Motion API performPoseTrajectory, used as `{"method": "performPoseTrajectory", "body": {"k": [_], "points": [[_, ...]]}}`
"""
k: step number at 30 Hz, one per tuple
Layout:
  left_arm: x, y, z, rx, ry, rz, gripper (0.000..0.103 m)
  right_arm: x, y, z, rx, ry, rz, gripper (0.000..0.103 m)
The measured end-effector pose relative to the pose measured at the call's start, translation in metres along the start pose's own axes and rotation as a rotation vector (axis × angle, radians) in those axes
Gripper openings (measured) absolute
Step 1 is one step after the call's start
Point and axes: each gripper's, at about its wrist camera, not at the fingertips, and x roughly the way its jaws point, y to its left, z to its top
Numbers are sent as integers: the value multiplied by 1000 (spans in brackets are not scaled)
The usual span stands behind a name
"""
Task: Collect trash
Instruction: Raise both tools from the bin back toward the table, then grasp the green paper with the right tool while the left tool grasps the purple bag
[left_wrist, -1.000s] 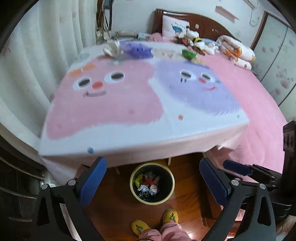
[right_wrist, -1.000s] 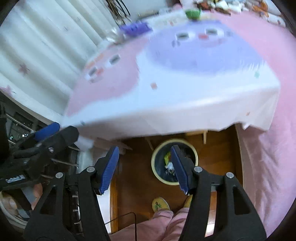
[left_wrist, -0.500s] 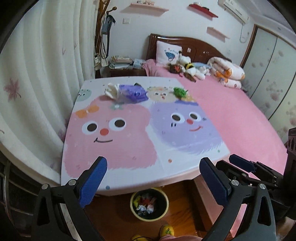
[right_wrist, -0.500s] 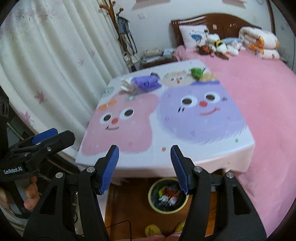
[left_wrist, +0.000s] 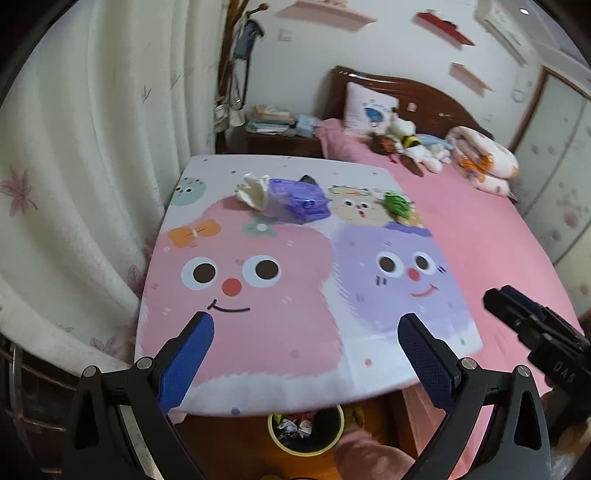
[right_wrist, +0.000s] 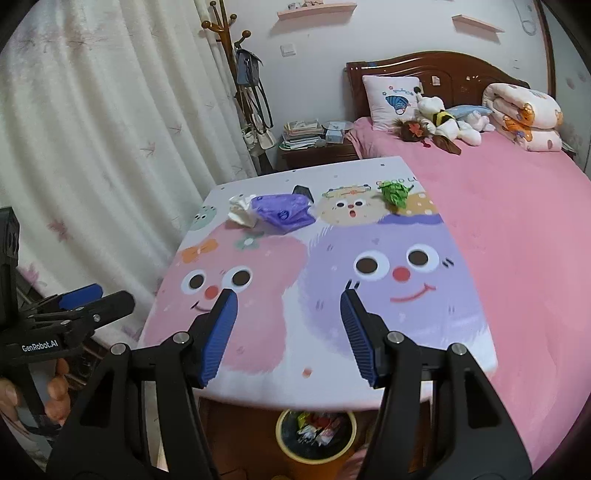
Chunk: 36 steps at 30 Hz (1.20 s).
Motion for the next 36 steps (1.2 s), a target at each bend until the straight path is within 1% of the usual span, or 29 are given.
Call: {"method": "performPoseTrajectory", "body": {"k": [2,6,8,10,12,14,17,22,26,28,30,33,34,35,36], "points": [[22,0,14,-23,9,25,101,19,-14,14,-3,4,15,55],[76,-12,47,-76,31,74,101,70,-53,52,-25,32,56,55],[100,-20,60,-116,54,87,101,98,-75,72,-38,61,60,55],[128,-32,73,-157,87,85,101,128,-102,92,-41,98,69,55],[157,-48,88,-181,106,93,101,158,-129,113,-57,133,75,55],[184,-63,100,-190,117,119,101,183,-151,127,-82,156,65,55],[223,-80,115,-214,153,139,101,233,-188,153,-123,202,40,55],[272,-90,133,-262,196,159,101,311,-227,179,-194,259,-10,55],[302,-80,142,-343,215,148,101,372,-243,184,-237,318,-37,55],[314,-71,146,-392,216,149,101,396,-246,181,-252,347,-46,55],[325,-63,150,-430,214,148,101,416,-244,175,-275,376,-45,55],[343,-54,158,-487,210,154,101,425,-236,165,-308,372,-32,54],[346,-45,158,-513,209,157,101,430,-235,164,-318,368,-26,52],[348,-40,160,-532,209,157,101,434,-235,163,-319,370,-12,41],[353,-35,161,-555,210,157,101,437,-233,161,-314,374,0,40]]}}
